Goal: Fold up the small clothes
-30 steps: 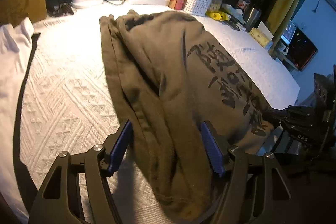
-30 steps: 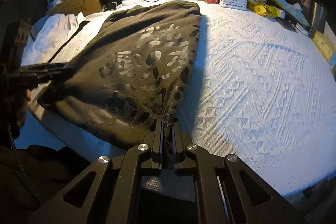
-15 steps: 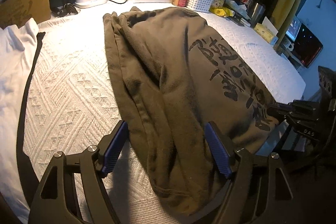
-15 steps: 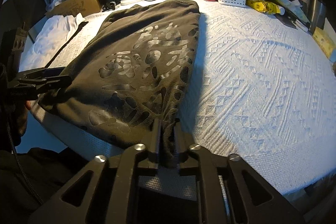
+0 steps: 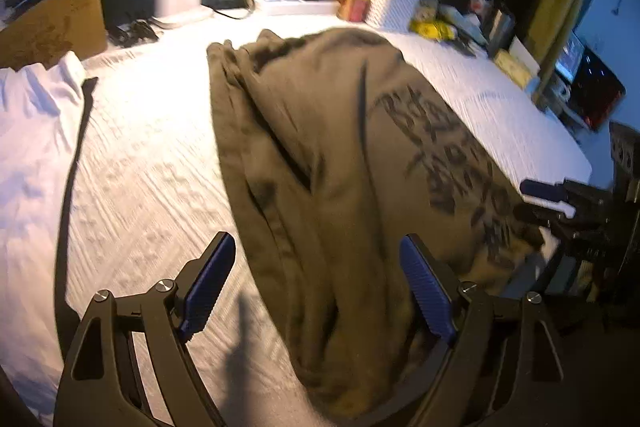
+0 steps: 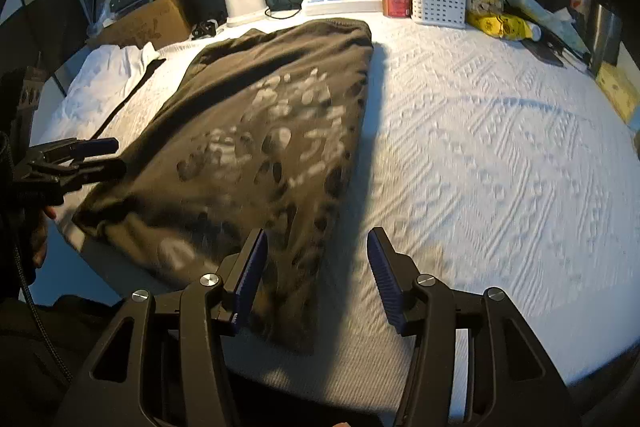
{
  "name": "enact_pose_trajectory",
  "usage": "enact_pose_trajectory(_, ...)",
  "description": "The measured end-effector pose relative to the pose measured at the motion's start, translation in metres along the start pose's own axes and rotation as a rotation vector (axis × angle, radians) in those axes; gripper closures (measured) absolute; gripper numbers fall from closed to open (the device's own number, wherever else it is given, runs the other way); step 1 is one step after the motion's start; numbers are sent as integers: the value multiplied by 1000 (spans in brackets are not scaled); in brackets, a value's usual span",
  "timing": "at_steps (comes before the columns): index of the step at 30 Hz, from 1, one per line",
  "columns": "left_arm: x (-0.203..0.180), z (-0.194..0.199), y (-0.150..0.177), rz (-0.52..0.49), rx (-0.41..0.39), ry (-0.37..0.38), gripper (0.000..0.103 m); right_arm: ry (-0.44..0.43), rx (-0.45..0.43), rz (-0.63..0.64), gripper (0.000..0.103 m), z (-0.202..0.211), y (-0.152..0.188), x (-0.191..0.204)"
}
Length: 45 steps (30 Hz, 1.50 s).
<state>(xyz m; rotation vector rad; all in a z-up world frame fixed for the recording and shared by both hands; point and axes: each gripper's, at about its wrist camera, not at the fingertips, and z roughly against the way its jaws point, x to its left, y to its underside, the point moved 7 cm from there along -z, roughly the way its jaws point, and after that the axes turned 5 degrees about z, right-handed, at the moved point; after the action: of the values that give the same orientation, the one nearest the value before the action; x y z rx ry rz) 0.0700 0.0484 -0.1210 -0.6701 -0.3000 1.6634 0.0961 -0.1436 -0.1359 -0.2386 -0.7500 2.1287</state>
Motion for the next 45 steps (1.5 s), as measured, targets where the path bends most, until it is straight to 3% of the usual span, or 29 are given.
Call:
enact_pose_trajectory(11,17,-26,-43,26,-3,-46,19,-16,-6,8,47,-20,-38,-13)
enact_pose_trajectory(25,20,-62,-105,-126,-55,-87,20,-19,11,2,47,-55,-73,-34)
enact_pose_trajectory(28,18,-73,-120,-175,-61,-101,32,-20,14,8,47,-63,-81,-37)
enact_pose_trajectory(31,18,-83,-133,-211,-63,-106,35,-23,9,14,47,-68,-89,-39)
enact_pose_trajectory(33,19,-91,-139,-231,-56,-100,45,-24,8,14,47,-72,-94,-41)
enact_pose_trajectory(36,23,-105,-144,-248,-29,-92,69,-28,9,10,47,-78,-99,-42)
enact_pose_trajectory(38,28,-114,-144,-245,-9,-94,96,-26,11,10,47,-82,-102,-44)
enact_pose_trajectory(45,52,-116,-153,-182,-17,-65,97,-13,22,8,47,-93,-112,-54)
